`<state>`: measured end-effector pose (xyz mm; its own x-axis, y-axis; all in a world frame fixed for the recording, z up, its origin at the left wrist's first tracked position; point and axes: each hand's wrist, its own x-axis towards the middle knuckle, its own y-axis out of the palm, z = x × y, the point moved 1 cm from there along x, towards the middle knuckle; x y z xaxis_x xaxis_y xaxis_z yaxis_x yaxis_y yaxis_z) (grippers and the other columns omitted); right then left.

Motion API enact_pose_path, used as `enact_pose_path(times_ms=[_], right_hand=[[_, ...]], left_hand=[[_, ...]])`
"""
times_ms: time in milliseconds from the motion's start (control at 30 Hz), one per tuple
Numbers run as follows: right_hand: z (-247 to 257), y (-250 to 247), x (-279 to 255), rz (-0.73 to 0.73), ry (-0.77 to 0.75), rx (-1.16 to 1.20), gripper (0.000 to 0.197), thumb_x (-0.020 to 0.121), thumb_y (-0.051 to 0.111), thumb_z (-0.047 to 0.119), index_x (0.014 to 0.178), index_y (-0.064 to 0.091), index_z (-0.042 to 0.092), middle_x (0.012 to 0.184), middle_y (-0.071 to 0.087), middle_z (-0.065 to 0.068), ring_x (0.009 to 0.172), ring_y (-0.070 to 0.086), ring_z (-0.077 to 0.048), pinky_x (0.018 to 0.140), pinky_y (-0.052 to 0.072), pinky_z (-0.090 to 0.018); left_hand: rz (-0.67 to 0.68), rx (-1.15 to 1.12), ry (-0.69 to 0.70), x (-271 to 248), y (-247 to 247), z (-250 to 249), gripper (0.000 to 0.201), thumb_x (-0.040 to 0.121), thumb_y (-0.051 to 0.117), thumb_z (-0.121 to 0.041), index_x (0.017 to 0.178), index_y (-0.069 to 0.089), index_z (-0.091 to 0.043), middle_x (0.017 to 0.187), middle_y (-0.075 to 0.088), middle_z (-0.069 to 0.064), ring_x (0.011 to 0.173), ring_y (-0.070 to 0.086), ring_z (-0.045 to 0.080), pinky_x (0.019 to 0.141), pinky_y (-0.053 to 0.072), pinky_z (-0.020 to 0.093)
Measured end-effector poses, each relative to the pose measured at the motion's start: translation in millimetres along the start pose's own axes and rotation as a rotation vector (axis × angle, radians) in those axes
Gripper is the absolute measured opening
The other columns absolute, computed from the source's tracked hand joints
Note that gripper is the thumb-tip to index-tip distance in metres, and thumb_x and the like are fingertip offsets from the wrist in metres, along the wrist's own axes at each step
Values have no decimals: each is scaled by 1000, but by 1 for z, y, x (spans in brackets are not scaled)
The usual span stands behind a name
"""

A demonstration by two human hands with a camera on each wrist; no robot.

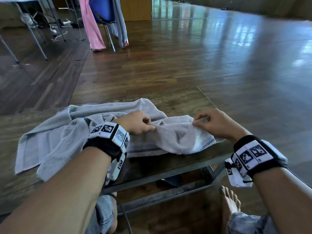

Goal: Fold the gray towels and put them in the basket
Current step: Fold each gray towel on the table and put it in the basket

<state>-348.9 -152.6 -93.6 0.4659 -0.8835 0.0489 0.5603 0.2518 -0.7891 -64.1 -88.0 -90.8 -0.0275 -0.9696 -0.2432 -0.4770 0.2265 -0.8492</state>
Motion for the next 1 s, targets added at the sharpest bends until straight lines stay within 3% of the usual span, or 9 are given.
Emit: enact_pose_path(times_ms=[100, 233, 400, 567, 633, 700, 800, 867, 1000], right_hand=[[5, 12, 3, 51, -66, -36, 8, 89, 74, 35, 83, 74, 30, 99, 68, 10, 97, 61, -11, 89, 47, -36], [4, 24, 1, 207, -52, -138, 9, 89, 75, 32, 81, 76, 27, 97, 71, 8, 94, 65, -18, 91, 52, -42], [1, 27, 1, 239, -92, -134, 6, 87, 76, 34, 84, 78, 29, 99, 68, 14, 101, 60, -8, 94, 48, -36], [5, 34, 0, 278, -72, -183, 8, 84, 79, 37, 79, 73, 36, 106, 68, 15, 109, 56, -9, 99, 44, -36], [10, 34, -2, 249, -77, -195, 9, 84, 79, 37, 78, 72, 38, 102, 65, 16, 109, 54, -11, 100, 43, -38], [19, 31, -4, 181, -124, -156, 8, 85, 79, 34, 79, 74, 34, 97, 65, 18, 103, 56, -9, 99, 44, -38], [33, 17, -8, -5, -217, -33, 7, 85, 78, 27, 80, 78, 24, 88, 69, 15, 91, 62, -5, 93, 47, -36], [43, 2, -9, -70, -245, 65, 5, 85, 79, 27, 81, 79, 25, 89, 71, 14, 90, 64, -1, 84, 48, -27], [63, -40, 7, 8, -304, 185, 2, 80, 82, 36, 80, 80, 36, 88, 75, 19, 81, 67, 6, 71, 46, -7]], left_hand=[[-170, -36, 39, 7, 5, -1, 31, 94, 61, -42, 72, 55, -20, 70, 57, -7, 66, 52, 9, 61, 37, 27], [-131, 38, -25, 16, 15, 1, 40, 95, 53, -54, 73, 45, -22, 73, 53, -6, 66, 49, 9, 57, 31, 27], [89, 208, 14, 14, 28, 1, 23, 78, 71, -43, 79, 55, -27, 117, 48, 4, 108, 45, 21, 88, 39, 33], [9, 195, 140, 7, 30, 1, 16, 73, 71, -34, 79, 69, -19, 144, 43, -6, 128, 32, 25, 98, 29, 32], [29, 138, 174, 5, 28, -2, 24, 65, 68, -38, 70, 66, -14, 132, 56, -5, 115, 45, 24, 97, 42, 38], [29, 84, 194, 1, 27, -8, 24, 64, 68, -34, 64, 61, -10, 93, 67, 2, 87, 59, 22, 78, 52, 45], [-108, 6, 189, -3, 16, -18, 20, 71, 69, -28, 58, 58, -17, 56, 59, -7, 54, 52, 3, 50, 42, 25], [-150, -126, 241, -10, -1, -29, 21, 71, 73, -30, 58, 58, -22, 52, 56, -13, 49, 49, 0, 48, 37, 15], [-201, -222, 302, -16, -49, -43, 33, 66, 73, -37, 66, 61, -7, 56, 57, -2, 52, 47, 7, 50, 41, 26]])
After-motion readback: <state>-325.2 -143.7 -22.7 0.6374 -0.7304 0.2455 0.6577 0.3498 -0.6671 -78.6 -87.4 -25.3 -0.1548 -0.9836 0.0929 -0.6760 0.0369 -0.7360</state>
